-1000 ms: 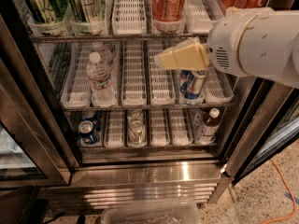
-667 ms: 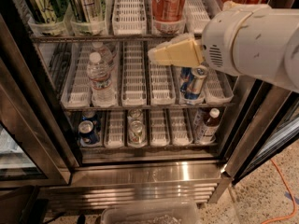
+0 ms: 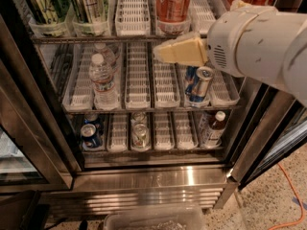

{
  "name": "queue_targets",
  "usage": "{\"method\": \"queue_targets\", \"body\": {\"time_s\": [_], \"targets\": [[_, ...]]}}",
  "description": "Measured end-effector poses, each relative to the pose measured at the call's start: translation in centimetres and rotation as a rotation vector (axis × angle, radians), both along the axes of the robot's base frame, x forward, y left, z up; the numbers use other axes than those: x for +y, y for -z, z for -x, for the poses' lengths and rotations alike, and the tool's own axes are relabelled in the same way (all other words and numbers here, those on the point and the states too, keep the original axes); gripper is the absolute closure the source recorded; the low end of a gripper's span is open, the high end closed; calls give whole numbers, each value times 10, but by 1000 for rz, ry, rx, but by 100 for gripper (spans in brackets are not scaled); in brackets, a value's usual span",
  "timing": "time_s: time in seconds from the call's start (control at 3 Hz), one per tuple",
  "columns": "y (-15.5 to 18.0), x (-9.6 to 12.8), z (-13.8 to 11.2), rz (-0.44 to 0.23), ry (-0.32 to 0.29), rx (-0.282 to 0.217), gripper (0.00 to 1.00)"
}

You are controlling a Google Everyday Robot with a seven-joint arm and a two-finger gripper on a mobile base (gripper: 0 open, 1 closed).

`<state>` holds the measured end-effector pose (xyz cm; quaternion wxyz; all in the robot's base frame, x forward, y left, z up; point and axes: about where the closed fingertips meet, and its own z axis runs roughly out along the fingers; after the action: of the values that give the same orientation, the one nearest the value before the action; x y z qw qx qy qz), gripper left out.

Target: Pick coke can from top shelf of fridge

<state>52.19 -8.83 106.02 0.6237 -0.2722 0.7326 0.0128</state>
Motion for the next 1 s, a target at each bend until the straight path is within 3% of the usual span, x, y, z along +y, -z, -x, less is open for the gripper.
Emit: {"method": "queue_targets", "body": {"time_s": [0.67, 1.0], "targets": [[-15, -9, -18, -126, 79, -128, 0], [-21, -3, -25, -203, 84, -153, 0]]}}
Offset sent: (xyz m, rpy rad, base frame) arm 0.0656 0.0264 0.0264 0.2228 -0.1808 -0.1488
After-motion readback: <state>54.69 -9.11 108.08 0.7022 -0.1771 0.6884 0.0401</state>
